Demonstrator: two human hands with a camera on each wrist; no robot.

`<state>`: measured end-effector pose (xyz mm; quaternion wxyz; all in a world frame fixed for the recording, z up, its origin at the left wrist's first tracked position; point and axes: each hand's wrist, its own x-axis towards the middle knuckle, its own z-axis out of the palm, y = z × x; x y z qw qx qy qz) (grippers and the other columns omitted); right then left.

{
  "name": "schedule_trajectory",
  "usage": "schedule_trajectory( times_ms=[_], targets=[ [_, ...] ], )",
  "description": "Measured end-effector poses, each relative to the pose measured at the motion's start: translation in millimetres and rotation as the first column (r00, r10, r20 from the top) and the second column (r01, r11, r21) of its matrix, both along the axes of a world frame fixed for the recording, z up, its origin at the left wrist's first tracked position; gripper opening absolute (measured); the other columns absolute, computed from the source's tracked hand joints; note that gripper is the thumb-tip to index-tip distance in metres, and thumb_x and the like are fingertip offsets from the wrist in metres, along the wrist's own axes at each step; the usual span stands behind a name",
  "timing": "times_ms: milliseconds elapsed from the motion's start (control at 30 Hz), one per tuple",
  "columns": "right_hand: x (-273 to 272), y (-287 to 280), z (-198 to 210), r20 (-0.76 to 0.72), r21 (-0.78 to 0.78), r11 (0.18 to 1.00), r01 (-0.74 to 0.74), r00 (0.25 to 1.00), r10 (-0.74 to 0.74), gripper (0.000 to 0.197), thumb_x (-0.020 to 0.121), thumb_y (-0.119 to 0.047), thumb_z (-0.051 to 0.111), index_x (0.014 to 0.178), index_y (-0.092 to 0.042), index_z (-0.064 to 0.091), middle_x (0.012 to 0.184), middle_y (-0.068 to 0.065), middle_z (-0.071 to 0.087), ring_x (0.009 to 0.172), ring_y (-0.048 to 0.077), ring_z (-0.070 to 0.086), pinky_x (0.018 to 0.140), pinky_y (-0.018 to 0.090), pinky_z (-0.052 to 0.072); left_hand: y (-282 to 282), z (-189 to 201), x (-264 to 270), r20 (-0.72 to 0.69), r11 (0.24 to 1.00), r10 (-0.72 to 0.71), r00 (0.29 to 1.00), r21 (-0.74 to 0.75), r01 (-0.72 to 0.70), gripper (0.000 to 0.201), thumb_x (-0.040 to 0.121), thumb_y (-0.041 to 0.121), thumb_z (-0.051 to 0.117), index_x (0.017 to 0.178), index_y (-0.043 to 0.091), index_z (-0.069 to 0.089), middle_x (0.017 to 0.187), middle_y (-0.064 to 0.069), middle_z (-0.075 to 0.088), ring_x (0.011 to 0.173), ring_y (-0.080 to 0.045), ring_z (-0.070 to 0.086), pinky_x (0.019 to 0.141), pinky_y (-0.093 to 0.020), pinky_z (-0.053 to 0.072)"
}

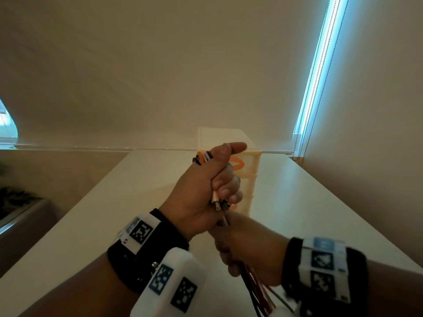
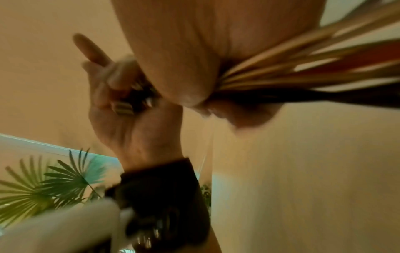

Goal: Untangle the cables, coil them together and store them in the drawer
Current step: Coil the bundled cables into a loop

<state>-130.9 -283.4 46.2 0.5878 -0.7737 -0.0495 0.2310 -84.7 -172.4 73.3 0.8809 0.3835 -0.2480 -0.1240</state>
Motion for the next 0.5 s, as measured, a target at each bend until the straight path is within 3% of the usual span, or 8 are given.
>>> schedule_trajectory(
  times_ms=[33,100,167,233,333,400,500],
  targets=[
    [-1.1,3.2,-2.5,0.031,-0.012,1.0,0.019,0.999,-0.018,0.012,0.104,-0.026,0.045,0.094,-0.019,0.045,0.062,-0.001,0.034,0.049,0.012,0.028,0.044,0.024,0.029,0.5,-0.1,1.3,-0.005,0.999,0.037,0.999,0.0,-0.037,0.029,0.099,0.03,0.054,0.114,0.009,0.067,0.048,0.005,0.03,0.04,-0.008,0.033,0.044,-0.024,0.038],
    [0.5,5.1,-3.3,0.14,-0.1,0.994,0.036,0.99,-0.022,0.017,0.104,-0.031,0.044,0.091,-0.021,0.044,0.06,-0.001,0.03,0.047,0.011,0.023,0.041,0.022,0.022,2.1,-2.0,4.2,-0.002,0.993,0.112,0.994,0.03,-0.111,0.03,0.1,0.029,0.054,0.117,0.008,0.066,0.049,0.004,0.03,0.041,-0.009,0.033,0.045,-0.025,0.039],
    [3.8,-1.4,-3.4,0.253,-0.254,0.964,0.082,0.967,-0.015,0.026,0.105,-0.037,0.044,0.089,-0.017,0.047,0.06,-0.004,0.037,0.044,0.009,0.03,0.041,0.022,0.028,1.1,-6.6,6.3,0.043,0.972,0.201,0.979,0.113,-0.204,0.03,0.101,0.028,0.055,0.117,0.006,0.067,0.05,0.001,0.03,0.041,-0.012,0.033,0.047,-0.026,0.041],
    [3.7,-8.9,-6.3,0.348,-0.437,0.892,0.116,0.936,0.049,0.031,0.106,-0.039,0.042,0.086,-0.016,0.049,0.067,-0.005,0.047,0.053,0.007,0.04,0.047,0.019,0.034,-4.2,-12.4,7.0,0.087,0.936,0.272,0.958,0.206,-0.285,0.03,0.102,0.027,0.055,0.116,0.004,0.067,0.05,-0.001,0.03,0.042,-0.016,0.033,0.048,-0.027,0.042],
    [-0.2,-12.3,-13.6,0.401,-0.557,0.823,0.112,0.904,0.149,0.03,0.107,-0.038,0.037,0.088,-0.019,0.049,0.078,-0.004,0.053,0.063,0.008,0.046,0.057,0.022,0.039,-11.2,-16.4,7.1,0.06,0.915,0.306,0.95,0.256,-0.311,0.029,0.104,0.027,0.053,0.12,0.008,0.067,0.051,-0.003,0.03,0.044,-0.017,0.033,0.049,-0.028,0.039],
    [-1.4,-13.5,-14.7,0.413,-0.561,0.82,0.114,0.897,0.158,0.03,0.107,-0.038,0.035,0.088,-0.019,0.049,0.079,-0.004,0.054,0.064,0.008,0.047,0.059,0.022,0.039,-10.7,-13.5,7.6,-0.017,0.94,0.28,0.96,0.207,-0.271,0.029,0.104,0.027,0.053,0.126,0.012,0.065,0.052,-0.002,0.03,0.044,-0.015,0.035,0.049,-0.028,0.041],
    [-4.6,-16.1,-12.5,0.451,-0.545,0.829,0.127,0.878,0.162,0.031,0.107,-0.041,0.034,0.09,-0.02,0.049,0.08,-0.003,0.056,0.064,0.01,0.048,0.061,0.026,0.041,0.7,-4.3,11.9,-0.231,0.991,0.125,0.965,-0.016,-0.132,0.042,0.102,0.03,0.055,0.137,0.006,0.056,0.054,0.004,0.031,0.045,-0.009,0.037,0.048,-0.025,0.043]
  ],
)
